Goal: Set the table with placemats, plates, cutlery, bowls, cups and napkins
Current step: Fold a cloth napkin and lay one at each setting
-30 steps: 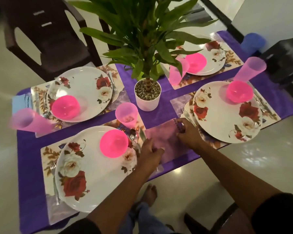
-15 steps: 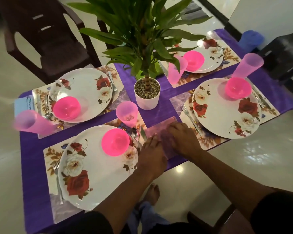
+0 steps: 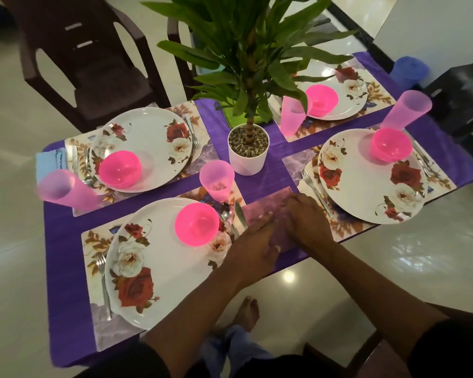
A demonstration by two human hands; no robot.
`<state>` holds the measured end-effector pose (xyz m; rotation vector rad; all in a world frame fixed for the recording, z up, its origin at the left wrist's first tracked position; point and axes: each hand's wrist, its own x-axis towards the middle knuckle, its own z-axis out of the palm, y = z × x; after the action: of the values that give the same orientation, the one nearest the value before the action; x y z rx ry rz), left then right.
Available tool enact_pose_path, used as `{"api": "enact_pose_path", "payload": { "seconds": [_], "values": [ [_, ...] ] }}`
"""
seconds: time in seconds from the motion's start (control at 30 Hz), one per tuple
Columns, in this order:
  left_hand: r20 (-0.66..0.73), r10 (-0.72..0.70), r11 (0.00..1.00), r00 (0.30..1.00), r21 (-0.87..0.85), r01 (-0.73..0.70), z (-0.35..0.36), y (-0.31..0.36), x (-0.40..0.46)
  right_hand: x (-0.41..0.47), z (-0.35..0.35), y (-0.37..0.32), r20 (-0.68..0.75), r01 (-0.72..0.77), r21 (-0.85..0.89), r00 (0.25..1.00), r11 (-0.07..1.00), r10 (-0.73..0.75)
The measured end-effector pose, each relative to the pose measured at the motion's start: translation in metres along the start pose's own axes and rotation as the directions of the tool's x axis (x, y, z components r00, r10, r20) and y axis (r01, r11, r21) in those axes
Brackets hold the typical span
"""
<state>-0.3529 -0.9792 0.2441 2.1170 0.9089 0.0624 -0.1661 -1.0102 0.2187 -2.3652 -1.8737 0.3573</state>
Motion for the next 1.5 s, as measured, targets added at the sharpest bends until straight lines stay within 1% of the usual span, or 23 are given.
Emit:
{"api": "enact_pose_path", "payload": {
  "seconds": [0.07,0.13,0.23,0.33,0.43,0.57,0.63,0.73,0.87,0.97,1.1,1.17,1.23,1.3,1.43,1.5],
  "values": [
    [-0.057,-0.001,0.996,0.998,-0.088,-0.004,-0.010,-0.001,-0.015,-0.006,-0.005,-0.010,-0.083,-0.044,0.148,0.995,0.988,0.057],
    [-0.105,-0.029,0.986,0.994,-0.169,0.011,-0.023,-0.006,-0.033,-0.013,-0.010,-0.031,-0.137,-0.047,0.306,0.986,0.951,0.093],
    [-0.183,-0.093,0.960,0.979,-0.278,0.039,-0.045,-0.026,-0.062,-0.018,-0.012,-0.073,-0.142,0.018,0.383,0.989,0.924,0.040],
    [-0.271,-0.119,0.962,0.955,-0.269,0.043,-0.073,-0.056,-0.096,-0.019,-0.012,-0.122,-0.146,0.079,0.445,0.989,0.892,-0.015],
    [-0.341,-0.118,0.959,0.933,-0.284,0.018,-0.096,-0.083,-0.123,-0.021,-0.016,-0.159,-0.176,0.137,0.459,0.982,0.878,-0.062],
    [-0.389,-0.162,0.939,0.907,-0.345,0.019,-0.112,-0.112,-0.151,-0.030,-0.019,-0.196,-0.195,0.131,0.427,0.980,0.895,-0.051],
    [-0.399,-0.189,0.928,0.897,-0.372,0.030,-0.128,-0.131,-0.167,-0.031,-0.023,-0.225,-0.178,0.150,0.404,0.981,0.903,-0.084],
    [-0.378,-0.152,0.930,0.913,-0.368,0.002,-0.156,-0.161,-0.193,-0.031,-0.026,-0.272,-0.142,0.130,0.383,0.987,0.915,-0.080],
    [-0.365,-0.082,0.934,0.928,-0.353,-0.056,-0.212,-0.208,-0.235,-0.026,-0.024,-0.351,-0.223,0.128,0.356,0.974,0.925,-0.049],
    [-0.377,-0.103,0.945,0.920,-0.327,-0.028,-0.242,-0.248,-0.267,-0.025,-0.009,-0.412,-0.236,0.129,0.378,0.971,0.917,-0.039],
    [-0.380,-0.150,0.929,0.913,-0.371,-0.002,-0.265,-0.286,-0.309,-0.026,0.017,-0.474,-0.161,0.120,0.427,0.985,0.897,-0.055],
    [-0.393,-0.171,0.913,0.904,-0.407,-0.004,-0.276,-0.299,-0.317,-0.016,0.024,-0.493,-0.152,0.125,0.431,0.986,0.893,-0.064],
    [-0.408,-0.179,0.911,0.895,-0.413,-0.006,-0.282,-0.307,-0.325,-0.013,0.031,-0.506,-0.154,0.146,0.435,0.984,0.888,-0.086],
    [-0.429,-0.217,0.912,0.877,-0.410,0.025,-0.284,-0.315,-0.334,-0.010,0.041,-0.517,-0.138,0.166,0.447,0.984,0.879,-0.115],
    [-0.477,-0.294,0.901,0.828,-0.428,0.073,-0.294,-0.336,-0.349,0.003,0.049,-0.534,-0.055,0.190,0.475,0.981,0.859,-0.186],
    [-0.472,-0.351,0.881,0.809,-0.460,0.113,-0.297,-0.347,-0.352,0.010,0.053,-0.544,-0.025,0.198,0.489,0.977,0.849,-0.214]
  ]
}}
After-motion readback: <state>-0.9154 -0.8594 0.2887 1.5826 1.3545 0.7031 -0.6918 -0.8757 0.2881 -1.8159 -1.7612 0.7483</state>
